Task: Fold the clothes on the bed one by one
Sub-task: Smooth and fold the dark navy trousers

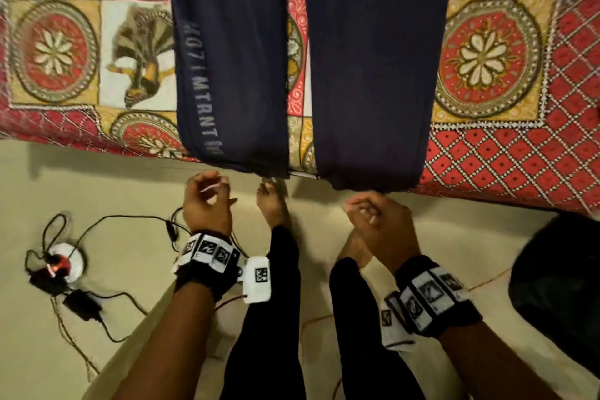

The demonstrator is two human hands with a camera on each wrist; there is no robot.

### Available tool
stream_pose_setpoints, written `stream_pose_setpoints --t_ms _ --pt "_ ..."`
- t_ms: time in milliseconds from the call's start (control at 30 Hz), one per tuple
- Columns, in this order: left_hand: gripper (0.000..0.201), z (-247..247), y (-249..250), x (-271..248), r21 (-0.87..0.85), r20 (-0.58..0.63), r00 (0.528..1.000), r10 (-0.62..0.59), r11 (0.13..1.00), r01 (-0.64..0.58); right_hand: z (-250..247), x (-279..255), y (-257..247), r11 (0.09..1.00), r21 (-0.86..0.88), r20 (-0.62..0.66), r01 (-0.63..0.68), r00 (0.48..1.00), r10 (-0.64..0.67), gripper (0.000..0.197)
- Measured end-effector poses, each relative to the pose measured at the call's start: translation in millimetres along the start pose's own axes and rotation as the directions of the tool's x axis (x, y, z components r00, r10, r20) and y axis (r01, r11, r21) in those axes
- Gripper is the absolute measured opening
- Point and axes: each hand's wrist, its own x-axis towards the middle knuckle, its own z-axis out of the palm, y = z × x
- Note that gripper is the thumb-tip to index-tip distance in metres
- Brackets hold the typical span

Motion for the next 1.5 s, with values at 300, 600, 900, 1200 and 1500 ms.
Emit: stream_pose_setpoints --t_ms 300,600,900,1200,1500 --pt "0.042 -2.8 70.5 111.1 0.286 0.093 0.984 0.150 0.943 -0.171 82.0 82.9 -116.4 0.996 0.085 -0.209 -0.023 0.977 0.041 0.029" --pt "0.020 -43.0 61.1 133.4 0.073 0.193 0.975 0.111 0.989 -0.128 93.5 68.7 -118.8 0.975 0.213 -0.282 -0.065 0.951 0.125 0.021" --pt "0.025 -37.6 121.2 169.7 0.508 0.440 0.876 0.199 0.749 -0.425 66.7 96.2 -176.8 0.945 -0.211 -0.208 -0.249 0.956 0.205 0.036" --pt "0.057 67.2 220.8 283.5 0.246 0.385 0.918 0.094 0.948 -0.201 24.5 296.2 -258.4 0.981 -0.153 -0.286 -0.119 0.956 0.071 0.037" --pt "0.038 68.9 223.6 338.8 0.166 0.313 0.949 0.028 0.983 -0.084 -13.9 330.7 -257.9 0.966 -0.214 -0.253 -0.144 0.963 0.088 0.038"
